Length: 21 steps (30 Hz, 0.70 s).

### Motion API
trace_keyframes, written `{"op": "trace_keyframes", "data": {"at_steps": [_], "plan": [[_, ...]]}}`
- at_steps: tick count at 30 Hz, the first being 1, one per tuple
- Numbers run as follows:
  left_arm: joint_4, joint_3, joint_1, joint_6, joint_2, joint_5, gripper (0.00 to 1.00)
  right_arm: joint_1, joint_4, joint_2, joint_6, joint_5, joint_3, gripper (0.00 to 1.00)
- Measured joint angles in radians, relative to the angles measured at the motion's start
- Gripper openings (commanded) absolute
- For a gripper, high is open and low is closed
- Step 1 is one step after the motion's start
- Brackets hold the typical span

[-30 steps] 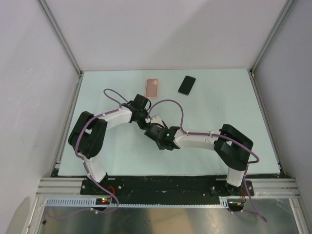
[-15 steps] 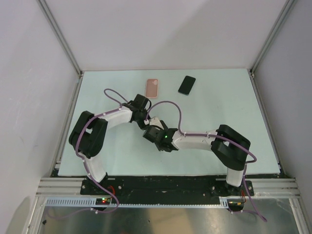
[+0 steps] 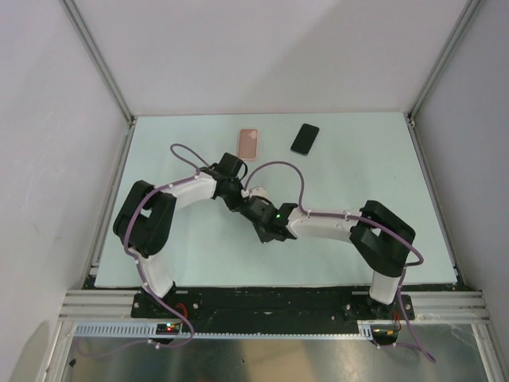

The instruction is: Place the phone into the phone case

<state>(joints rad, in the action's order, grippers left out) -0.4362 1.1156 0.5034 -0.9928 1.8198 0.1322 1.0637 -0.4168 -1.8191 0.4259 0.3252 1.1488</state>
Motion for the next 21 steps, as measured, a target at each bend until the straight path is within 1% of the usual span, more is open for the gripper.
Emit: {"op": "trace_keyframes", "data": {"at_steps": [9, 13, 21], "plan": [[-0.019, 0.014, 0.001, 0.007, 0.006, -0.015, 0.13, -0.122, 0.074, 0.019, 0.019, -0.238, -0.023, 0.1], [-0.028, 0.027, 0.004, 0.014, 0.011, -0.038, 0.14, -0.145, 0.086, 0.019, 0.025, -0.279, -0.026, 0.09], [-0.061, 0.069, 0.008, 0.025, 0.032, -0.097, 0.17, -0.158, 0.1, 0.027, 0.026, -0.312, -0.035, 0.09]]}}
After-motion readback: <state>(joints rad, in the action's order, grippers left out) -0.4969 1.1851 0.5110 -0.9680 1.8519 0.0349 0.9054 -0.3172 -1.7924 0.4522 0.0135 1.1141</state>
